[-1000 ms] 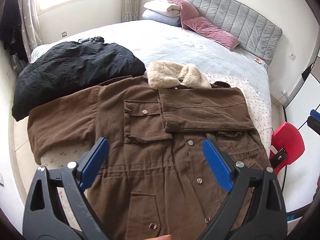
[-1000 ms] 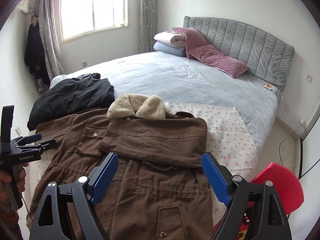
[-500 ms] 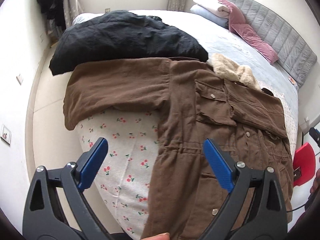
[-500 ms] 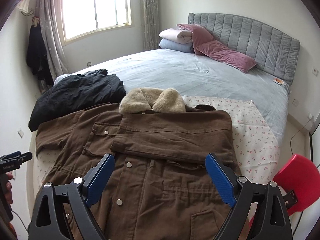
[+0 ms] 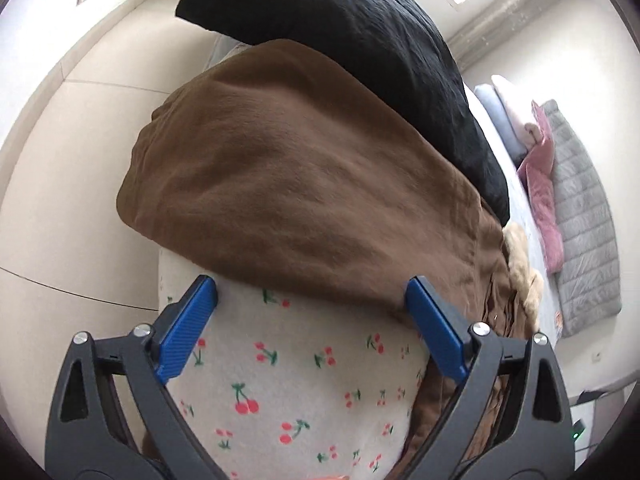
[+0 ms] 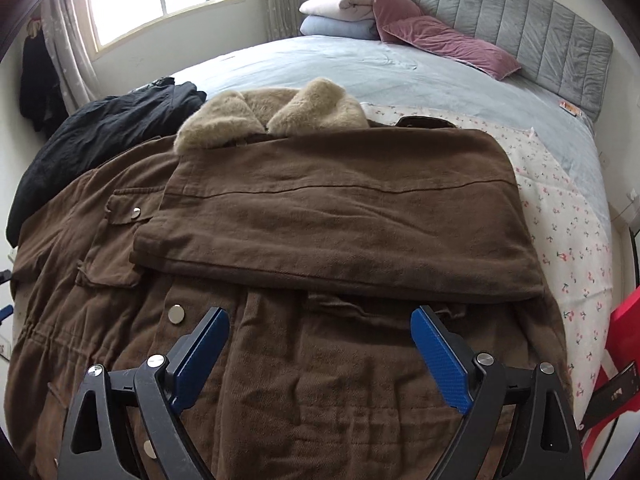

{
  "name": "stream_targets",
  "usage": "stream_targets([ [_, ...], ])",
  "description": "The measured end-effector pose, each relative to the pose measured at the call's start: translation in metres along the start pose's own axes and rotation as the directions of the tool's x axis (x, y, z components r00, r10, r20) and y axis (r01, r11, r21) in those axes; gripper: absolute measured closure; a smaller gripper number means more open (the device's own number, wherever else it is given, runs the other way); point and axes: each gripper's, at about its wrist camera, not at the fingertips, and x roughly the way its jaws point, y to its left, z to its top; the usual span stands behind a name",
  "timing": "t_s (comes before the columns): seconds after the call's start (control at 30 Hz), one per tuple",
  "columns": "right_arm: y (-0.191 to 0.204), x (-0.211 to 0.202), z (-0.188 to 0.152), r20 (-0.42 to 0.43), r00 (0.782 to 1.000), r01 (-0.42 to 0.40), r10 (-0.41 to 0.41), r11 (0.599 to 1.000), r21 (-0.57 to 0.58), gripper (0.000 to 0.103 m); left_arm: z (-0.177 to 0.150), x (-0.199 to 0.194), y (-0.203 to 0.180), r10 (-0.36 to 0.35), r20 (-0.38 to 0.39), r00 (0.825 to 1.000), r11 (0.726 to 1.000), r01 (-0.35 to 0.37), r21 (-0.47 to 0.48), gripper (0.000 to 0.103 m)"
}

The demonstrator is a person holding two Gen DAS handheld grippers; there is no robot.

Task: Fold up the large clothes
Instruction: 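Grasp the other sleeve with the left gripper and lift it, then fold the held sleeve across the jacket front with the left gripper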

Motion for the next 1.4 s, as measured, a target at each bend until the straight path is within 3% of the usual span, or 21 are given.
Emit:
stream_targets([
  [0.1, -0.001, -0.004, 0.001, 0.031, 0.999, -0.015, 0.014, 1.0, 0.014, 0.01, 0.011, 0.007, 0.018, -0.046, 0.043, 0.998, 0.993, 0.051, -0.107, 0.009],
  [0.23, -0.005, -0.005, 0.004, 0.064, 0.998, -0.025, 0.022, 0.999, 0.045, 0.01, 0.019, 0.013, 0.04, -0.078, 0.083, 0.994, 0.961, 0.097, -0.258, 0.013],
  [0.3, -0.006, -0.002, 0.004, 0.056, 0.998, -0.03, 0.026, 0.998, 0.056, 0.01, 0.021, 0.016, 0.051, -0.055, 0.104, 0.993, 0.94, 0.087, -0.329, 0.024],
  [0.37, -0.008, 0.001, 0.004, 0.047, 0.998, -0.037, 0.033, 0.997, 0.068, 0.01, 0.022, 0.016, 0.053, -0.017, 0.123, 0.992, 0.933, 0.06, -0.354, 0.049],
  [0.4, -0.008, 0.002, 0.004, 0.048, 0.998, -0.04, 0.037, 0.996, 0.074, 0.01, 0.022, 0.012, 0.046, 0.015, 0.153, 0.988, 0.943, 0.037, -0.332, 0.058],
  [0.43, -0.009, 0.002, 0.004, 0.05, 0.998, -0.042, 0.038, 0.996, 0.079, 0.01, 0.022, 0.005, 0.034, 0.053, 0.185, 0.981, 0.957, 0.003, -0.291, 0.079],
  [0.47, -0.01, 0.002, 0.004, 0.052, 0.998, -0.044, 0.039, 0.995, 0.084, 0.01, 0.022, -0.002, 0.021, 0.077, 0.214, 0.974, 0.968, -0.021, -0.252, 0.088],
  [0.53, -0.013, 0.002, 0.005, 0.056, 0.998, -0.046, 0.041, 0.995, 0.094, 0.01, 0.018, -0.025, -0.012, 0.113, 0.304, 0.946, 0.984, -0.065, -0.163, 0.092],
  [0.6, -0.015, 0.002, 0.006, 0.062, 0.997, -0.045, 0.039, 0.993, 0.106, 0.01, 0.011, -0.049, -0.052, 0.089, 0.397, 0.914, 0.996, -0.076, -0.05, 0.093],
  [0.67, -0.018, 0.002, 0.006, 0.065, 0.997, -0.045, 0.037, 0.992, 0.12, 0.01, 0.001, -0.069, -0.091, 0.025, 0.458, 0.888, 0.996, -0.061, 0.064, 0.093],
  [0.73, -0.021, 0.002, 0.007, 0.067, 0.997, -0.045, 0.037, 0.99, 0.13, 0.01, -0.011, -0.085, -0.135, -0.064, 0.481, 0.874, 0.979, -0.039, 0.2, 0.093],
  [0.8, -0.023, 0.001, 0.007, 0.069, 0.997, -0.046, 0.037, 0.99, 0.137, 0.01, -0.026, -0.093, -0.179, -0.159, 0.459, 0.874, 0.938, -0.011, 0.347, 0.093],
  [0.87, -0.024, 0.001, 0.008, 0.07, 0.997, -0.046, 0.036, 0.989, 0.143, 0.01, -0.045, -0.094, -0.222, -0.245, 0.395, 0.886, 0.874, 0.026, 0.485, 0.093],
  [0.93, -0.025, 0.0, 0.007, 0.074, 0.997, -0.049, 0.038, 0.988, 0.144, 0.01, -0.071, -0.088, -0.263, -0.332, 0.294, 0.897, 0.778, 0.084, 0.622, 0.093],
  [1.0, -0.026, 0.001, 0.008, 0.073, 0.997, -0.045, 0.035, 0.988, 0.146, 0.01, -0.099, -0.075, -0.299, -0.375, 0.146, 0.915, 0.662, 0.154, 0.734, 0.093],
  [1.07, -0.027, 0.002, 0.007, 0.069, 0.997, -0.047, 0.037, 0.988, 0.149, 0.01, -0.13, -0.055, -0.324, -0.357, -0.017, 0.934, 0.55, 0.225, 0.804, 0.09],
  [1.13, -0.028, 0.002, 0.007, 0.067, 0.997, -0.049, 0.04, 0.987, 0.154, 0.01, -0.157, -0.034, -0.338, -0.299, -0.136, 0.944, 0.478, 0.272, 0.835, 0.081],
  [1.17, -0.029, 0.003, 0.007, 0.065, 0.997, -0.051, 0.041, 0.987, 0.155, 0.01, -0.171, -0.025, -0.341, -0.274, -0.186, 0.944, 0.449, 0.296, 0.843, 0.071],
  [1.27, -0.031, 0.003, 0.007, 0.061, 0.997, -0.053, 0.044, 0.986, 0.161, 0.01, -0.195, -0.021, -0.336, -0.243, -0.252, 0.937, 0.39, 0.333, 0.859, 0.054],
  [1.33, -0.032, 0.003, 0.007, 0.063, 0.997, -0.056, 0.046, 0.984, 0.167, 0.01, -0.179, -0.017, -0.335, -0.231, -0.229, 0.946, 0.376, 0.304, 0.875, 0.053],
  [1.4, -0.033, 0.002, 0.008, 0.064, 0.997, -0.06, 0.05, 0.983, 0.174, 0.01, -0.169, -0.011, -0.328, -0.194, -0.199, 0.961, 0.395, 0.262, 0.881, 0.053],
])
